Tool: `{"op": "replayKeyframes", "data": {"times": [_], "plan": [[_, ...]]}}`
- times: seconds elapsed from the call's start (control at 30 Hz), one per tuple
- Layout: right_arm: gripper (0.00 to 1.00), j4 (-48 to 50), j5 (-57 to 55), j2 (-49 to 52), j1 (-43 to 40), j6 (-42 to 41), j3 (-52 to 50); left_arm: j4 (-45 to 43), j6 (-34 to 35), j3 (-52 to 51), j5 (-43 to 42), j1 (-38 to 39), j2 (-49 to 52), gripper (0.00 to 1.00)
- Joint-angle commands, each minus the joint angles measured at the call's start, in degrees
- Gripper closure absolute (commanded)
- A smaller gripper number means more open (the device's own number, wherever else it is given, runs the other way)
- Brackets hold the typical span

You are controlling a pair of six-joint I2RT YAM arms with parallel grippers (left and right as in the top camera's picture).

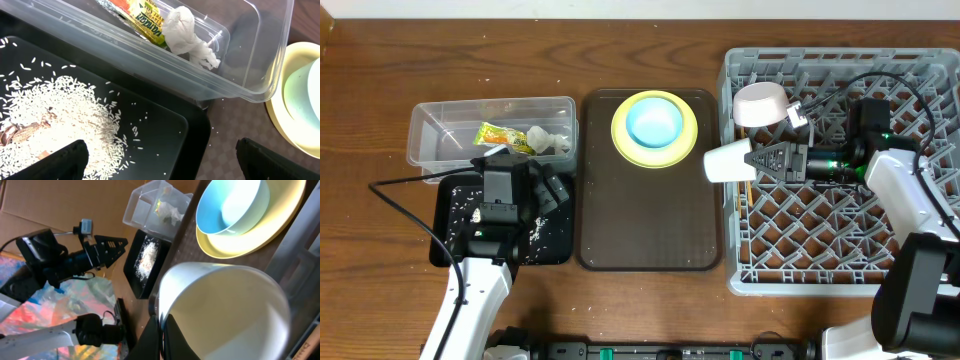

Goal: Sort waste into correct bins and load items into the dishwasher rack
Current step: 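Carry the cup right and set it down in the rack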

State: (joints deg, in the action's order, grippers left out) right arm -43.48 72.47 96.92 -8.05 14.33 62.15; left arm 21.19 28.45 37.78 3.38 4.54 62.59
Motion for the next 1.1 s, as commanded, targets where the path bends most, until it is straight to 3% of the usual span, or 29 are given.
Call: {"op": "replayKeyframes", "data": {"times": [0.0, 0.3, 1.07], "plan": [[0.99, 1.46, -2.21, 0.2, -1.92, -0.55, -1.86, 0.22, -0.31, 0.87, 0.09, -0.24, 0.11, 0.03], [0.99, 1.62, -8.46, 0.2, -3.91, -1.03, -2.75, 0.22, -0.31, 0.87, 0.09, -0.24, 0.11, 0.03], [0.99, -8.68, -23.17, 0.15, -8.85, -1.09, -2.58, 0.26, -0.31, 0.87, 0.09, -0.24, 0.11, 0.03]]}}
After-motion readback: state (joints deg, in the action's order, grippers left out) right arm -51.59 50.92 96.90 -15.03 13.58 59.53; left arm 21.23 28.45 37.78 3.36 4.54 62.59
